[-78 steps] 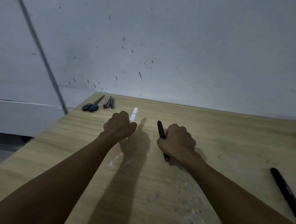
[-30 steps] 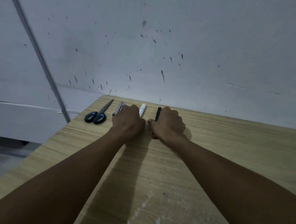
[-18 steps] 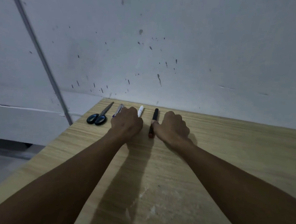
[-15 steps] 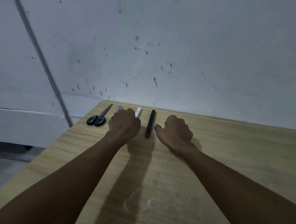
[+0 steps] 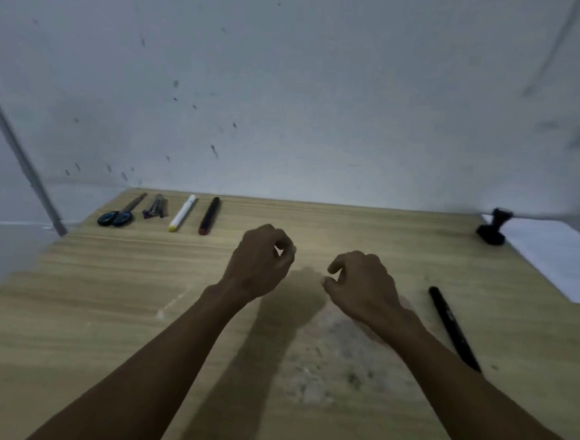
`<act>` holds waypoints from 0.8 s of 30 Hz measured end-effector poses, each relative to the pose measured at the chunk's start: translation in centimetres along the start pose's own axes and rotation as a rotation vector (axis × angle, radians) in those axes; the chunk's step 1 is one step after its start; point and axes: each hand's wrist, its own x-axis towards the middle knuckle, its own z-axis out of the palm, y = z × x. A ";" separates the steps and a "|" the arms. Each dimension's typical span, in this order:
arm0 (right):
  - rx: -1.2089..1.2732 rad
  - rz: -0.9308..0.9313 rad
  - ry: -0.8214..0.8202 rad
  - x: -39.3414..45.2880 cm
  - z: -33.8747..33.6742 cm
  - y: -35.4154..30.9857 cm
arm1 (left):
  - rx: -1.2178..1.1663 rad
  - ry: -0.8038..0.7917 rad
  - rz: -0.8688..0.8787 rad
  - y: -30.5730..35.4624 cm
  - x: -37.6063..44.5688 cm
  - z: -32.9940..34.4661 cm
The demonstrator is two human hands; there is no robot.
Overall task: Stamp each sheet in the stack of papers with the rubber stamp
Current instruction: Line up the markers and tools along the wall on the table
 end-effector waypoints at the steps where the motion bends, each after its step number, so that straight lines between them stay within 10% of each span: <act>1: -0.014 0.019 0.020 -1.2 -1.0 1.6 | -0.023 -0.005 0.022 1.3 -0.7 0.9; 15: -0.163 0.471 0.012 -9.1 -6.2 11.0 | -0.137 -0.142 0.075 9.0 -4.7 6.4; 24: 0.522 0.225 0.052 -8.1 -5.1 4.1 | -0.465 -0.248 -0.289 9.5 -5.4 4.7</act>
